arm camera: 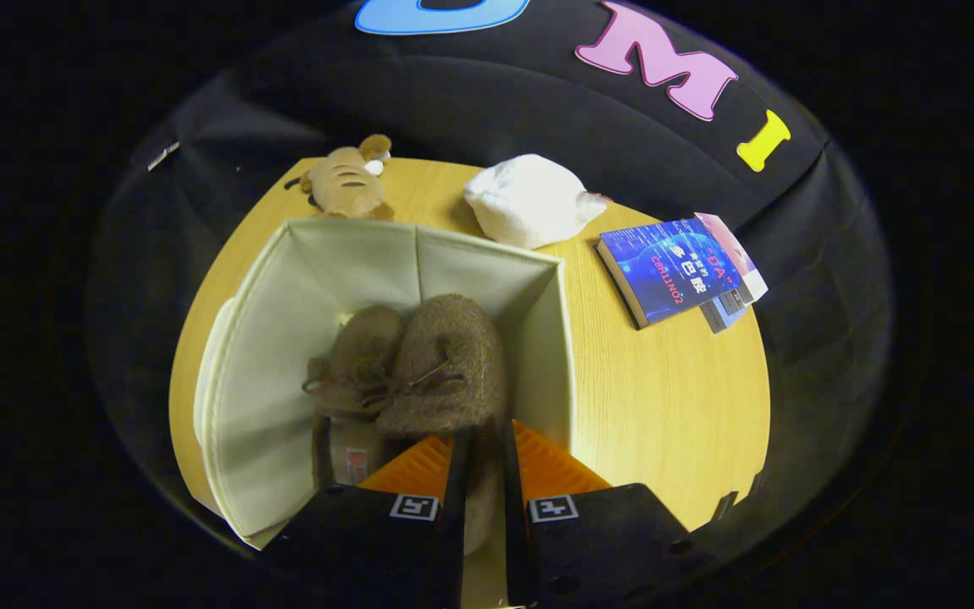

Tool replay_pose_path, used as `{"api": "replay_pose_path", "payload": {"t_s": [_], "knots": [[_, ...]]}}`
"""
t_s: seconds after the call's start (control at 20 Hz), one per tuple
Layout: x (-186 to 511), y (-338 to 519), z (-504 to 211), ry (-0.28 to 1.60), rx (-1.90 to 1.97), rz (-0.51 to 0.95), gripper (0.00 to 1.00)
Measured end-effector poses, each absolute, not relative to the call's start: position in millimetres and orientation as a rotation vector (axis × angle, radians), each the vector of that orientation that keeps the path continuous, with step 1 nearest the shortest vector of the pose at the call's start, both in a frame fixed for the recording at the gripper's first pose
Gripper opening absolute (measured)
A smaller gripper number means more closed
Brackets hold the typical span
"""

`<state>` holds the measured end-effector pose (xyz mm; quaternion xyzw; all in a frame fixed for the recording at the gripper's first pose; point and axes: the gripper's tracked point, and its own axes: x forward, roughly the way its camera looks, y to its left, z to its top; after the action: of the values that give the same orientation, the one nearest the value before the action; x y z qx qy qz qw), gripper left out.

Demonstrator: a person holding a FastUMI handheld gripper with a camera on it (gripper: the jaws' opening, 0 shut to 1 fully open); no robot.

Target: Open the storage box then place both shoes into the box .Put the left shoe in first, then the right shoe, with the right side of both shoes facing outward in a uniform manner.

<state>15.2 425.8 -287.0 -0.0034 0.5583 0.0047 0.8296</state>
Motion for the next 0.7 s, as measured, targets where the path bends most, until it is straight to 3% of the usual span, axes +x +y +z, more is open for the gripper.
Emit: {"api": "replay_pose_path", "payload": {"t_s": [0.05,0.15,0.2,0.35,0.4,0.7], "knots": [[16,429,-288,1.177,-0.007,0.023,0.26],[14,443,-285,1.170,0.020,0.070,0.39],[14,446,-281,1.162,0.014,0.087,0.59],[16,458,-269,1.108,0.006,0.142,0.77],[18,455,-266,1.089,-0.007,0.141,0.94],[32,444,-232,0.959,0.040,0.170,0.99]]}}
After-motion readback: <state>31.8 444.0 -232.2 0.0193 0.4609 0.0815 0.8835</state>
